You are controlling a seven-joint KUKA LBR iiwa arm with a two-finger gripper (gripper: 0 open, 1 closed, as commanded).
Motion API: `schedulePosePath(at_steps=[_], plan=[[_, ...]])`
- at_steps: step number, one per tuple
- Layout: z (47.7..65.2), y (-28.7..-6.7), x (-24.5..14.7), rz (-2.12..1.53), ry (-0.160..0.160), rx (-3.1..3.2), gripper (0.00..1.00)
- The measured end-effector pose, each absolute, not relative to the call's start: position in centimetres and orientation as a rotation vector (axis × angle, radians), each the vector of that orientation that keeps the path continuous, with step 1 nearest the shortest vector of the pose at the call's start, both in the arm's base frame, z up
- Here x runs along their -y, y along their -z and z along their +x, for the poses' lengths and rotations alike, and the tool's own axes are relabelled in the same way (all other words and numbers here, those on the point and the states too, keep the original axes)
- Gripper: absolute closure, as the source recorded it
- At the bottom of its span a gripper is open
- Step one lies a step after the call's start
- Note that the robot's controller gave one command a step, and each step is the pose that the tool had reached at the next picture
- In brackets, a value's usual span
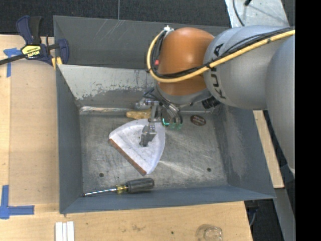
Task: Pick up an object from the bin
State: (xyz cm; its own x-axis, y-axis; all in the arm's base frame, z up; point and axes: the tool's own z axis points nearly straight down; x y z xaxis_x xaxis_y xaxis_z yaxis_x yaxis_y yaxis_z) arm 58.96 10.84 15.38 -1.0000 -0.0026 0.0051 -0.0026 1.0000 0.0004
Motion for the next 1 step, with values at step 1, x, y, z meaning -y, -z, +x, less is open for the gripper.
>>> schedulePosePath(at_steps=[1], plan=[[59.15, -15.87, -10.8, 0.001, 0.002, 3.145, 0.0]])
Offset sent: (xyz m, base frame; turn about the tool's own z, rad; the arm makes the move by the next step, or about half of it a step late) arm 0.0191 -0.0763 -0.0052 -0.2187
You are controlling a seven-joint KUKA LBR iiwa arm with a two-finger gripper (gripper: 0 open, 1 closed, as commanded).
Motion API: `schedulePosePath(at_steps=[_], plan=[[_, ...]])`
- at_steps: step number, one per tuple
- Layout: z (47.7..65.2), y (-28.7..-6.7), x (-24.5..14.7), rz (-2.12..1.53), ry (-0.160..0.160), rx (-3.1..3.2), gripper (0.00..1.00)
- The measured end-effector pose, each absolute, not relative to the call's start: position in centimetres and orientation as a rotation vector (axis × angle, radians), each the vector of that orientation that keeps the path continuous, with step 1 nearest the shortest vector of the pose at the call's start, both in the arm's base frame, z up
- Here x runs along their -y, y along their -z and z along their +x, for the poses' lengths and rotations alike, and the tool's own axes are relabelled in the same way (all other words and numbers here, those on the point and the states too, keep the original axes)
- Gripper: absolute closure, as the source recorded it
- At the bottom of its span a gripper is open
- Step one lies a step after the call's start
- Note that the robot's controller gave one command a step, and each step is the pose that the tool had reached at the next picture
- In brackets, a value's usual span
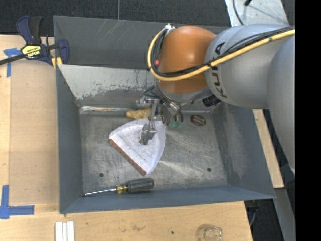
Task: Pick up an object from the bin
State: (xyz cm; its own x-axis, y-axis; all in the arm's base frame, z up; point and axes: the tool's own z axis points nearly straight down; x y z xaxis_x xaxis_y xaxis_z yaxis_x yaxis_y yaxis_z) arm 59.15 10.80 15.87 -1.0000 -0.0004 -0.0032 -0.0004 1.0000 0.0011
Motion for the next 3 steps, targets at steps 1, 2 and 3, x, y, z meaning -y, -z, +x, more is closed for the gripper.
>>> schedulePosePath(at_steps=[1, 2, 3], plan=[[60.2, -15.3, -6.7, -0.228, -0.004, -3.128, 0.0], [60.1, -11.0, -3.0, -0.358, 0.003, -3.115, 0.0], [59.9, -10.5, -5.3, -0.71, 0.002, -3.055, 0.0]])
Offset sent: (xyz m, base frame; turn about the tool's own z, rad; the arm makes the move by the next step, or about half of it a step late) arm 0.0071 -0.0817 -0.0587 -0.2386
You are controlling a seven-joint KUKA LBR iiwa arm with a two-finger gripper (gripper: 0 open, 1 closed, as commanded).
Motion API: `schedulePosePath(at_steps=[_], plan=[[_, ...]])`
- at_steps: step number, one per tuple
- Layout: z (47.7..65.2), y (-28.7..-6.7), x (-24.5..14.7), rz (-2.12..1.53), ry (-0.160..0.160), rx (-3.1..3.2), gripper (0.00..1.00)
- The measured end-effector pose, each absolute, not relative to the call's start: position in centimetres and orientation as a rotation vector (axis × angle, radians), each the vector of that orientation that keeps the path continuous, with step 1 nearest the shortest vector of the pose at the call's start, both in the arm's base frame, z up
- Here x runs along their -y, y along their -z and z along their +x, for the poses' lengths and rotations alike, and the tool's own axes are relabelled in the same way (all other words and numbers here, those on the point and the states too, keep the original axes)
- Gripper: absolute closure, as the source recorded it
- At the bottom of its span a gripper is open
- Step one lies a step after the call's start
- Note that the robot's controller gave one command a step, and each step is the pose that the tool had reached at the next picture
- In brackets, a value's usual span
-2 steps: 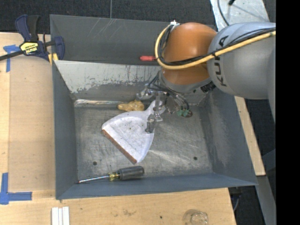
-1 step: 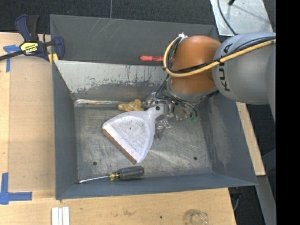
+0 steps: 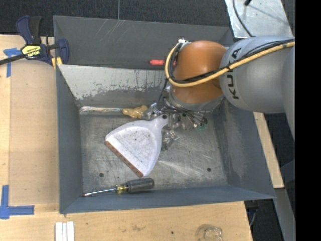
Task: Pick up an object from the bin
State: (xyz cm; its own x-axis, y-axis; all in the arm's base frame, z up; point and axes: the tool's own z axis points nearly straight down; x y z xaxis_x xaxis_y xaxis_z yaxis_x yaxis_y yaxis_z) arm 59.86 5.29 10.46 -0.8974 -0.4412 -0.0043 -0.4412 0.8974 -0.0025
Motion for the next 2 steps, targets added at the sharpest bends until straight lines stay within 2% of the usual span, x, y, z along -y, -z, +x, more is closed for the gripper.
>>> schedulePosePath(at_steps=[1, 2], plan=[[60.37, -8.28, -4.27, -0.707, -0.002, -3.046, 0.0], [61.19, -7.78, -5.04, -1.135, 0.01, -2.908, 1.0]])
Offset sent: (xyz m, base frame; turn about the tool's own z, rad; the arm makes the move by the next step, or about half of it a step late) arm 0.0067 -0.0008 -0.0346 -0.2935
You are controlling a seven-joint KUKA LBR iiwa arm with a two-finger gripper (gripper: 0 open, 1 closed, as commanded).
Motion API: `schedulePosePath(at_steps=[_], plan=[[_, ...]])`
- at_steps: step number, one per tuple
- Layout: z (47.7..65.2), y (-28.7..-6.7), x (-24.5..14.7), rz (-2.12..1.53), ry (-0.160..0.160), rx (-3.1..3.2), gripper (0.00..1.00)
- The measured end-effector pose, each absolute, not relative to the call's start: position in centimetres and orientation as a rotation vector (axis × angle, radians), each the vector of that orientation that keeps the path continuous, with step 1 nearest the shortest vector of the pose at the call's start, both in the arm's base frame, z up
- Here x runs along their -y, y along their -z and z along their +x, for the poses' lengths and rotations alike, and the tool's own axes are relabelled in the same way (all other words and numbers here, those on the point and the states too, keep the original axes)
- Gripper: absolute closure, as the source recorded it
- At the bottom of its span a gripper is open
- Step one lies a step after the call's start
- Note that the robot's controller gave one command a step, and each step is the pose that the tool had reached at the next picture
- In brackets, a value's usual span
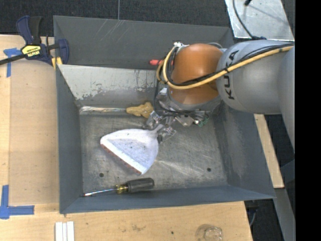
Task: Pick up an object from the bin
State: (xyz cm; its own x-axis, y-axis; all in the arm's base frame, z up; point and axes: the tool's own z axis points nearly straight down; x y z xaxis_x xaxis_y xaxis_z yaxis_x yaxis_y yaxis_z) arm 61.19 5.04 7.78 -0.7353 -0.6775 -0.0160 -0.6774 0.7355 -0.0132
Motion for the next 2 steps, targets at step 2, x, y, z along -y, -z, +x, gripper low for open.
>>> schedulePosePath(at_steps=[2], plan=[[61.08, -8.15, -5.06, -1.134, 0.007, -2.912, 1.0]])
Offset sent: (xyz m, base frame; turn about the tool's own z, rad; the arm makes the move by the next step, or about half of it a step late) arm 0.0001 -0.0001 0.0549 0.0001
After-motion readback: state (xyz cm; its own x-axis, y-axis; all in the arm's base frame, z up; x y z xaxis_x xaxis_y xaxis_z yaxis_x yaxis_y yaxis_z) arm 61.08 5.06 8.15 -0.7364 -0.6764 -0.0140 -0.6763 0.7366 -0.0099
